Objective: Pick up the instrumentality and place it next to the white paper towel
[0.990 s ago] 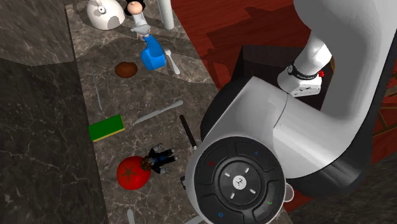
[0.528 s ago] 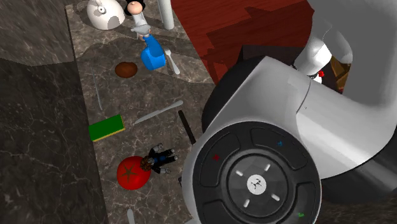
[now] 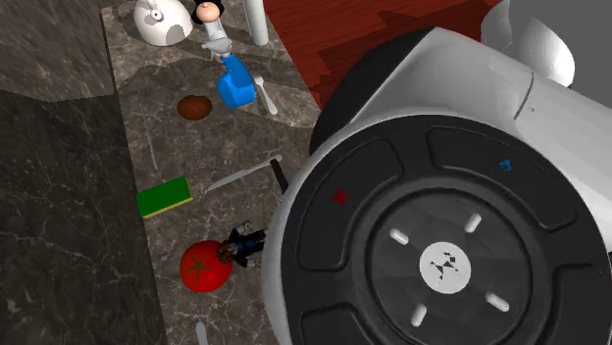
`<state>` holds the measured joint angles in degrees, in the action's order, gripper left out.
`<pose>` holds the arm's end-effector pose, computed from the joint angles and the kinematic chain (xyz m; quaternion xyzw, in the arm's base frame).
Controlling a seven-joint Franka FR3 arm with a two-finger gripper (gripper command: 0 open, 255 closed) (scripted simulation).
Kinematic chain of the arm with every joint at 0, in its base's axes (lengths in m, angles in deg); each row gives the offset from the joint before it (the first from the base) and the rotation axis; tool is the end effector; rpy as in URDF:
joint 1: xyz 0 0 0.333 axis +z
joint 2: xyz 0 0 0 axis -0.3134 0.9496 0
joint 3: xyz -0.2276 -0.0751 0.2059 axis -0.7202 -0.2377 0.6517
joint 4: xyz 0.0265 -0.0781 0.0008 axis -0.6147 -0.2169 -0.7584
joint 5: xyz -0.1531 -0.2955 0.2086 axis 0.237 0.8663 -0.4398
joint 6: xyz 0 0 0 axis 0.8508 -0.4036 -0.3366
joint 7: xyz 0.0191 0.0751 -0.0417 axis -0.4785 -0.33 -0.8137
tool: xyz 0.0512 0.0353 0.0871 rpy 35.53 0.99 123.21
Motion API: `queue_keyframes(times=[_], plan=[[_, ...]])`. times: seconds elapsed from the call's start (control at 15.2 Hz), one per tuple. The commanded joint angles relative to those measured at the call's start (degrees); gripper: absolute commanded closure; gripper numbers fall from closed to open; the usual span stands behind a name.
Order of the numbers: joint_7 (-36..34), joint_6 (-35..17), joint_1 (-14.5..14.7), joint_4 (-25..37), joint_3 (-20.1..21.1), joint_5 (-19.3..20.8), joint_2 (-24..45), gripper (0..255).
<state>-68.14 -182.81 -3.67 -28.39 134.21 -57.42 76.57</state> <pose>0.4522 0.4945 0.5126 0.8555 -0.5170 0.0277 0.0115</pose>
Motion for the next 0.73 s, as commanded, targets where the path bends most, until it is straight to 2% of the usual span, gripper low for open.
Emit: queue_keyframes(times=[0.0, 0.33, 0.66], plan=[[1.9, -1.6, -3.5, -4.1, 0.6, -1.8, -3.1, 255], [9.2, -6.0, -13.2, -14.5, 1.1, -7.5, -11.9, 255], [18.0, -9.1, -20.7, -22.3, -0.2, -13.1, -19.6, 255]])
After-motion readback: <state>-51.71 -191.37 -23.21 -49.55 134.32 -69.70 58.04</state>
